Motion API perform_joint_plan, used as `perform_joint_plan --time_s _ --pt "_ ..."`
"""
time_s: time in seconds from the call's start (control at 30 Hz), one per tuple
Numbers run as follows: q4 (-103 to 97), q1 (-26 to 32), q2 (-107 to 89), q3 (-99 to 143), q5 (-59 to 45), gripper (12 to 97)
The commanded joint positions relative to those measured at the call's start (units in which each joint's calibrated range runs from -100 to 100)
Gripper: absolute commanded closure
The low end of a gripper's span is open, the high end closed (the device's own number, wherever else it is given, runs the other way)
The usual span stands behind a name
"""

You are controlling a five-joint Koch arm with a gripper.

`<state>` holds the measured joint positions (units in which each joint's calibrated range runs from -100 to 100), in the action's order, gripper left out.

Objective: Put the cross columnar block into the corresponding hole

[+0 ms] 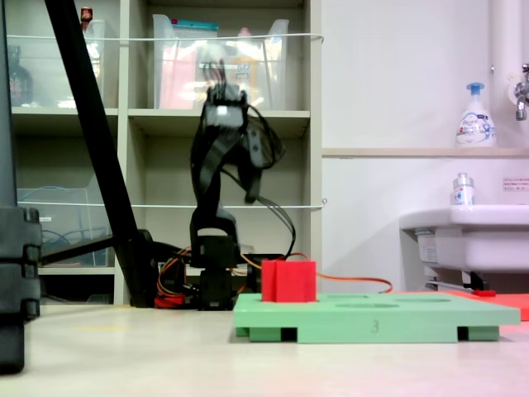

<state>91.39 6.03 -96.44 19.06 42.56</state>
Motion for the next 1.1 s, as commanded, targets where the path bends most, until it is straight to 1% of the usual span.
perform_joint_plan --time_s 0.0,0.07,0.1,0.2,0.37,0.43,0.5,0.57,0.67,0.7,0.73,0.77,0.83,1.07 --pt "-2.3 -2.9 -3.6 7.4 -1.2 59.6" --pt "-2.3 -6.4 -3.6 11.2 -3.6 58.8" --pt "-3.1 -7.2 -3.6 13.9 -4.3 58.4" --pt "-13.0 -7.4 -3.6 23.1 -5.6 57.0" --pt "-38.6 -7.0 -3.6 38.2 -6.9 56.7" --pt "-45.2 -6.9 -3.6 40.3 -11.9 55.2" --pt "-53.3 -6.9 -3.6 41.0 -21.2 55.0" --pt "-69.8 -7.3 -3.6 46.1 -30.2 55.0" --pt "-103.3 -7.3 -3.6 58.1 -40.0 56.3" --pt "-114.0 -7.0 -3.1 61.4 -42.4 56.6" --pt "-122.9 -6.6 4.4 63.3 -42.9 57.1" --pt "-127.1 -6.3 8.3 64.3 -42.9 57.1" --pt "-131.9 -5.6 13.3 66.5 -43.0 57.4" --pt "-132.2 -5.3 25.8 72.8 -43.0 56.7"
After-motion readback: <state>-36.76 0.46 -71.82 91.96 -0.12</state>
